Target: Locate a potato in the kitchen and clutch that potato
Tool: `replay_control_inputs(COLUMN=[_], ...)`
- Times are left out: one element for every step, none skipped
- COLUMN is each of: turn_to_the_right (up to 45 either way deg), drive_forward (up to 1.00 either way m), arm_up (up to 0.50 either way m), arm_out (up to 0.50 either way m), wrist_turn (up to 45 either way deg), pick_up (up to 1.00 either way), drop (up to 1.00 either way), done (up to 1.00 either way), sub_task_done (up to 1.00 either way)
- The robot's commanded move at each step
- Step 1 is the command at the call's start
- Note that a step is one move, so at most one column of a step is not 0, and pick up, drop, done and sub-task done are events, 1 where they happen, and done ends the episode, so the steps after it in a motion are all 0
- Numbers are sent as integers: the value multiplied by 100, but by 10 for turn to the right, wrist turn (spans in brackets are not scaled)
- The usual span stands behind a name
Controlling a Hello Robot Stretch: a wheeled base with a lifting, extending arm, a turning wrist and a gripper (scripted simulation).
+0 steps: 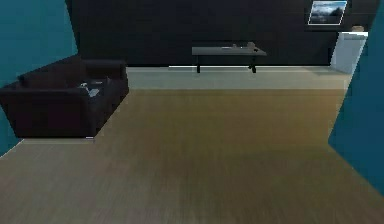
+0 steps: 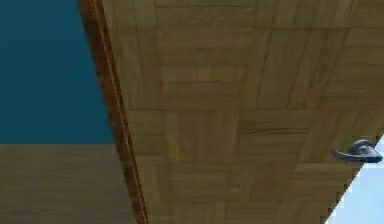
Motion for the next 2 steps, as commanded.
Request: replay_control_inputs(turn_to_the_right=[0, 150], drive_forward=[50, 0], arm_up=[0, 0], arm_out=[0, 0], wrist_turn=[0, 0], pick_up=[0, 0], drop=[0, 0], done=[0, 0], sub_task_done=[0, 0])
